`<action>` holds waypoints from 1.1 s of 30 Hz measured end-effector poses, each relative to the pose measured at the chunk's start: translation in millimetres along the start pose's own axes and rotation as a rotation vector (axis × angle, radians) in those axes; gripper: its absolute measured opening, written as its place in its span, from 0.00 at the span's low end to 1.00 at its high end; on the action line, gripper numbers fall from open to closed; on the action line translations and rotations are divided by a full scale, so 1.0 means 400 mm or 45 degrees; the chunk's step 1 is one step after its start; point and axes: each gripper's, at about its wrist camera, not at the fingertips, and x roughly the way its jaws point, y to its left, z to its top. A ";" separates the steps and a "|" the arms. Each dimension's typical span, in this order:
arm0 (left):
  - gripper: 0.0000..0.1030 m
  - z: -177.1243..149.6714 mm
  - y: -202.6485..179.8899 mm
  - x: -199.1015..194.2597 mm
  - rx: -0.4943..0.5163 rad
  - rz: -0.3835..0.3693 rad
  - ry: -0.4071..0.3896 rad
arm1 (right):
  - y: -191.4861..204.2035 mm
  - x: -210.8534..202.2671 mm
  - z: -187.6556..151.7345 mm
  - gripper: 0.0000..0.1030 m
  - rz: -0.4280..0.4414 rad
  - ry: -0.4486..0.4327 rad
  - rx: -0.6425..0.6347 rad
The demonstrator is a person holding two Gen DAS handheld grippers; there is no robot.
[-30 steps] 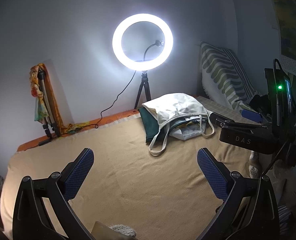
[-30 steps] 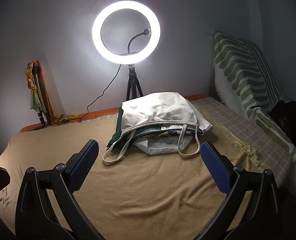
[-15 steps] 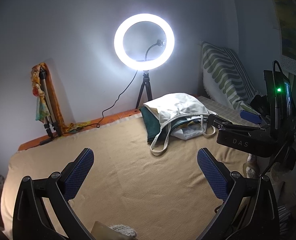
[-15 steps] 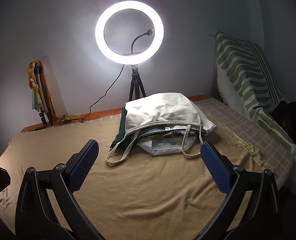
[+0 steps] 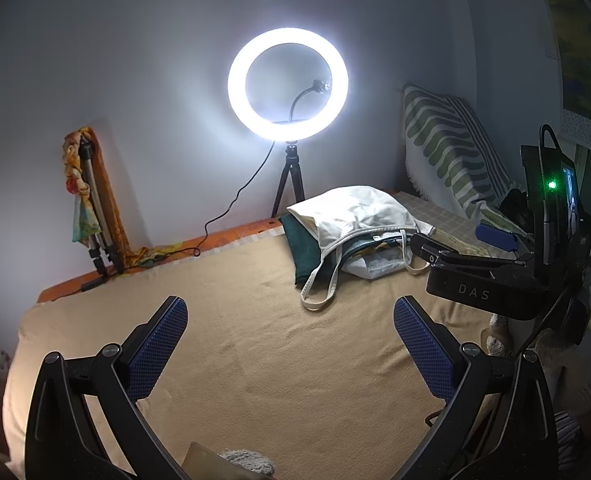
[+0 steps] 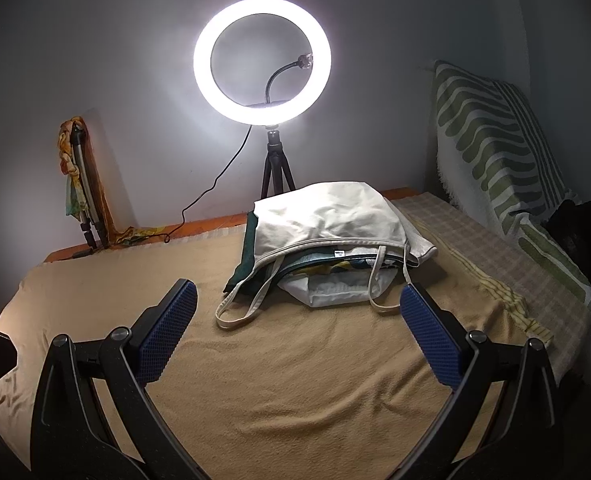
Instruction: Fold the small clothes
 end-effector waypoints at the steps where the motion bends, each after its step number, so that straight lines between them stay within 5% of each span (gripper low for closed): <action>1: 1.00 0.000 0.000 -0.001 -0.002 0.002 0.000 | 0.000 0.001 0.000 1.00 0.001 0.001 0.001; 33: 1.00 -0.002 0.004 -0.010 0.007 0.057 -0.008 | 0.018 0.003 -0.008 1.00 0.016 0.008 -0.005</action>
